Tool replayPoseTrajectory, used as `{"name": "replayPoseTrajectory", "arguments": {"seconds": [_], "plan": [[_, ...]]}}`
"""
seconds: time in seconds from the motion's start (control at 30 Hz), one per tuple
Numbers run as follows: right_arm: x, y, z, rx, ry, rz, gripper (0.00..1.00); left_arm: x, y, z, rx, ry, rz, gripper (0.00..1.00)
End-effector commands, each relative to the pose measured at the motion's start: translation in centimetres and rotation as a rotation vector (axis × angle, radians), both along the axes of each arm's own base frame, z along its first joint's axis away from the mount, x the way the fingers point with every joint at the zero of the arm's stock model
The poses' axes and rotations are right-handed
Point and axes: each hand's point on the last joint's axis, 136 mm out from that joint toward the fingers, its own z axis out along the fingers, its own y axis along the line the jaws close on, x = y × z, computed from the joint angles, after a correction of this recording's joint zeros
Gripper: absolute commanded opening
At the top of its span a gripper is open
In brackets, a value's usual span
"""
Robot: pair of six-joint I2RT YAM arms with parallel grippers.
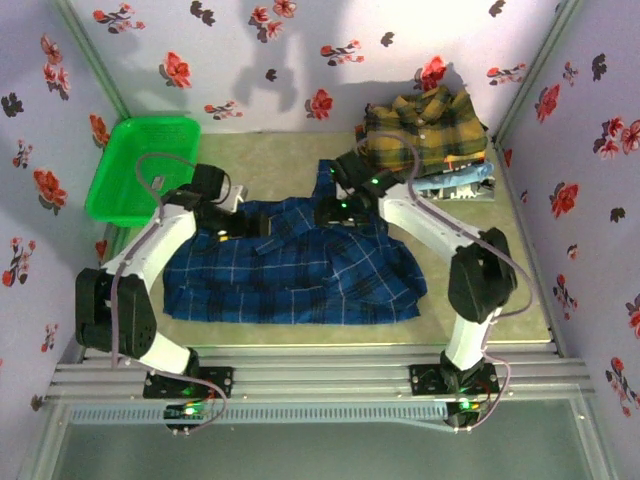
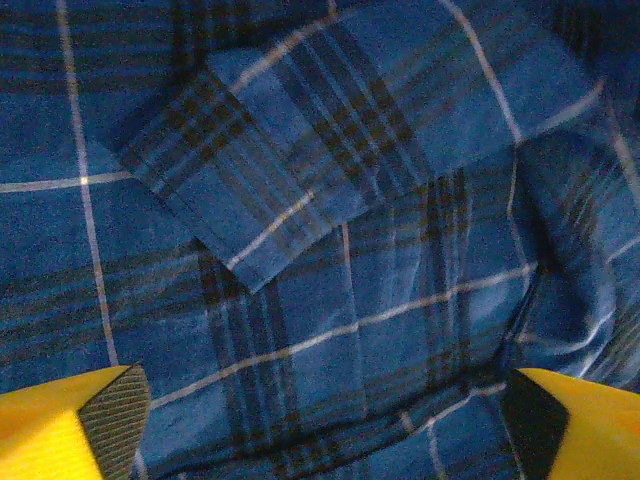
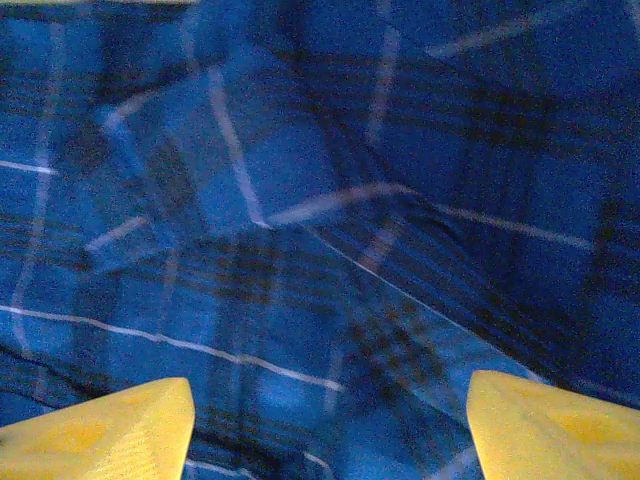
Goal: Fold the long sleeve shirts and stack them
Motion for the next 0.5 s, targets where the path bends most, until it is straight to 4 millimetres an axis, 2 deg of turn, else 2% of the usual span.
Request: {"name": "replayPoseTrajectory", "arguments": {"seconds": [0.0, 0.1, 0.23, 0.37, 0.47], "plan": [[-0.3, -1.8, -0.4, -0.004, -0.013, -0.067, 0.75, -2.7, -0.6, -3.3, 0.189, 0.080, -0.214, 0.86], [-0.9, -2.6, -0.8, -0.009, -0.002, -0.074, 0.75, -2.9, -1.3, -5.5, 0.274, 0.103, -0.280, 0.77], [-1.5, -2.5, -1.8, 0.014, 0.030, -0.075, 0.75, -1.4, -1.6, -7.2, 0.402, 0.072, -0.309, 0.76], [-1.9, -1.7, -3.1, 0.043, 0.072, -0.079, 0.75, 0.7, -0.8, -7.8, 0.502, 0.019, -0.281, 0.76], [-2.3, -1.5, -3.9, 0.047, 0.088, -0.076, 0.75, 1.7, -1.2, -7.9, 0.500, -0.018, -0.275, 0.74]]}}
